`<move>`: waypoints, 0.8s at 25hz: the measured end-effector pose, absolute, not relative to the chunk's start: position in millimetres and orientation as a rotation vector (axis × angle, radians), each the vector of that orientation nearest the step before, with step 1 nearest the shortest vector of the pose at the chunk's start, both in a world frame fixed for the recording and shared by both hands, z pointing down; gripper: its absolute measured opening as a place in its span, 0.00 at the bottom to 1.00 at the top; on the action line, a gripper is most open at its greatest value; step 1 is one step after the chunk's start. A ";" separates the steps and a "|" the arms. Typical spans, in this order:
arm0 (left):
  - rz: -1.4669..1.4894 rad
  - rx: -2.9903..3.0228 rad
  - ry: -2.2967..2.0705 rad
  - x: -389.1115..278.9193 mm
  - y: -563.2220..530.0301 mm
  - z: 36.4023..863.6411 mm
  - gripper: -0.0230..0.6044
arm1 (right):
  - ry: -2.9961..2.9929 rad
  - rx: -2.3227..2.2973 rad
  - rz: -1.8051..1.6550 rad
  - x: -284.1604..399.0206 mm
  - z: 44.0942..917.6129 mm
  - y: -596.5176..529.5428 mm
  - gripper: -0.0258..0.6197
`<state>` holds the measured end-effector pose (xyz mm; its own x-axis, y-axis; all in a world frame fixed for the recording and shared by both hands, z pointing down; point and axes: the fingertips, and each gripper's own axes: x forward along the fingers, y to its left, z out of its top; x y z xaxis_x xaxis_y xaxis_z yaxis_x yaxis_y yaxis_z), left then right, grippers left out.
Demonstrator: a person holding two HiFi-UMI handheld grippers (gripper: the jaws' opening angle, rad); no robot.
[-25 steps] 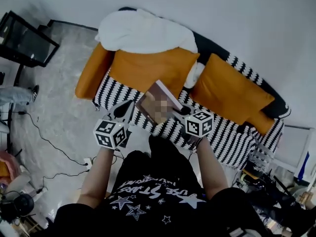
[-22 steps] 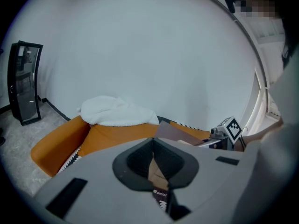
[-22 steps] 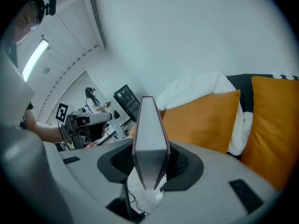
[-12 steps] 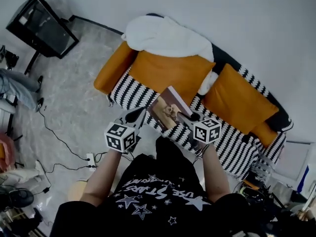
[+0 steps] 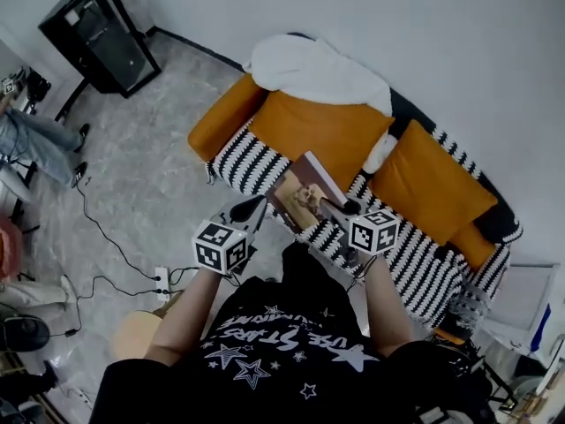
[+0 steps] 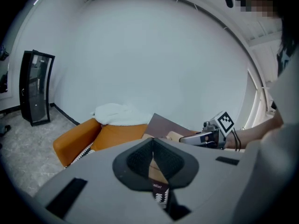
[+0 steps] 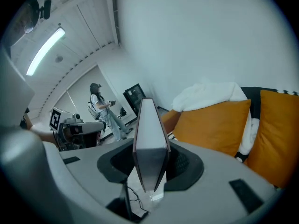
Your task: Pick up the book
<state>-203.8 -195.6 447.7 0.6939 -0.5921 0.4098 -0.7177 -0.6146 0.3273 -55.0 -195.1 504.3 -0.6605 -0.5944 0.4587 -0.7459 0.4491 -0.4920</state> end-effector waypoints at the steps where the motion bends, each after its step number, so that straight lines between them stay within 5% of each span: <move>1: 0.349 2.435 -1.015 -207.1 -188.1 446.5 0.05 | -2.486 1.153 0.991 -59.5 501.8 -189.6 0.28; 20: 0.297 2.551 -0.935 -238.5 -64.9 436.5 0.05 | -2.391 1.315 0.811 -60.2 466.8 -67.6 0.28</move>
